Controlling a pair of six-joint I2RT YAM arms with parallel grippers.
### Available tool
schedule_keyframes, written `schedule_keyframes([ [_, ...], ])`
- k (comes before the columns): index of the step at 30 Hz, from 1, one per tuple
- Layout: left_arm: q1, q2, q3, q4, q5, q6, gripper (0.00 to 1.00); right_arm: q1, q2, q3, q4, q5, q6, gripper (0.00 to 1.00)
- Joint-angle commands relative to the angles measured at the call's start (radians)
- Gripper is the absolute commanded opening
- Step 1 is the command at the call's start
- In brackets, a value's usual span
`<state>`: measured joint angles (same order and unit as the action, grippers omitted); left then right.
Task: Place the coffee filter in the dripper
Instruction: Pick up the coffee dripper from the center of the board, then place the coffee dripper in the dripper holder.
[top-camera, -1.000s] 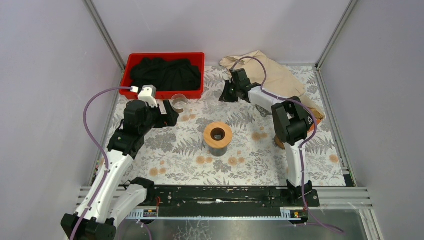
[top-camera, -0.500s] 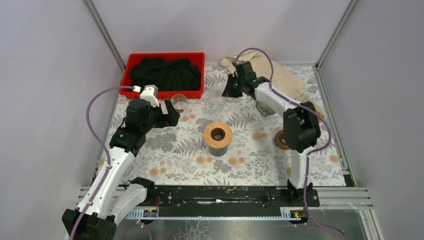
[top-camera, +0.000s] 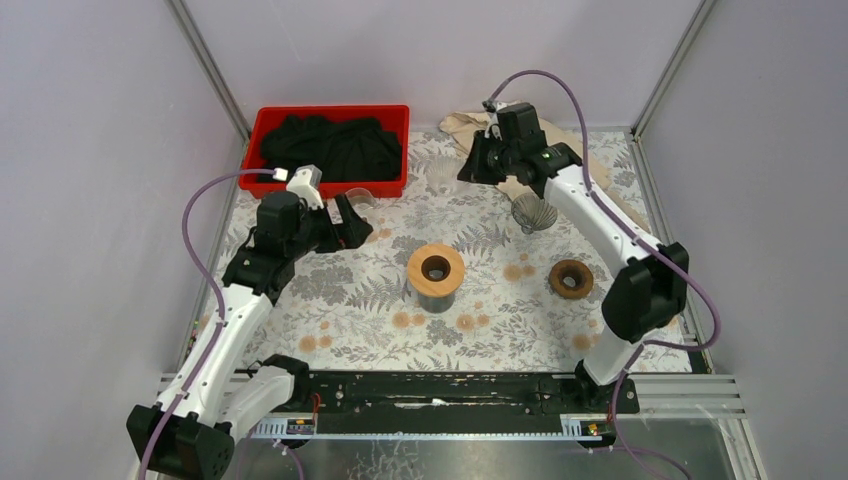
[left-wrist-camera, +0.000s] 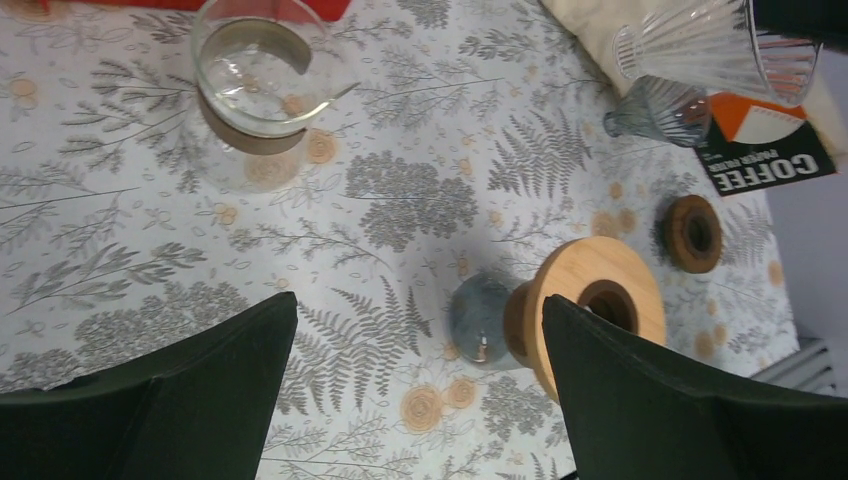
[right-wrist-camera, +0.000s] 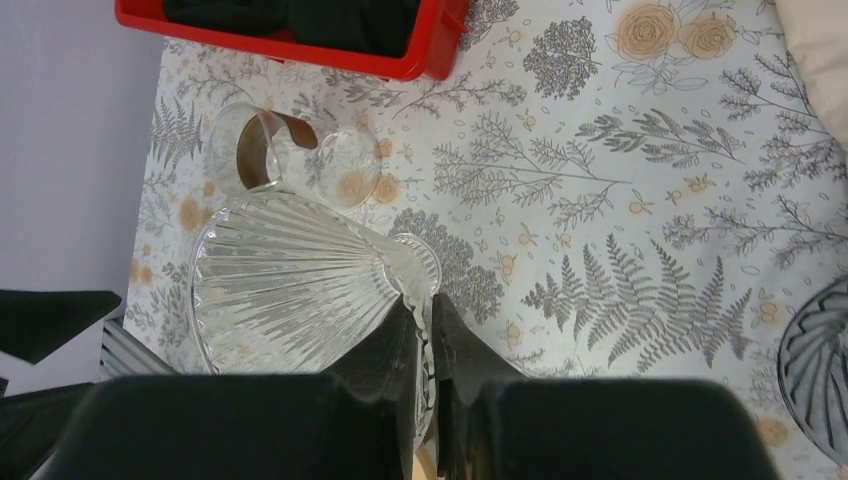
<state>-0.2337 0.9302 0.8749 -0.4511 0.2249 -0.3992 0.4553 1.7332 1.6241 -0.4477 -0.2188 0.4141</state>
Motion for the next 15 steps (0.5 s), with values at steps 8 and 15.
schedule_keyframes([
  [8,0.004,0.022,0.057,0.092,0.175,-0.134,1.0,0.096,-0.161,0.0,-0.173,-0.025,-0.069,0.0],
  [15,-0.01,0.011,0.033,0.159,0.232,-0.216,1.0,0.184,-0.186,-0.041,-0.194,-0.014,-0.077,0.0],
])
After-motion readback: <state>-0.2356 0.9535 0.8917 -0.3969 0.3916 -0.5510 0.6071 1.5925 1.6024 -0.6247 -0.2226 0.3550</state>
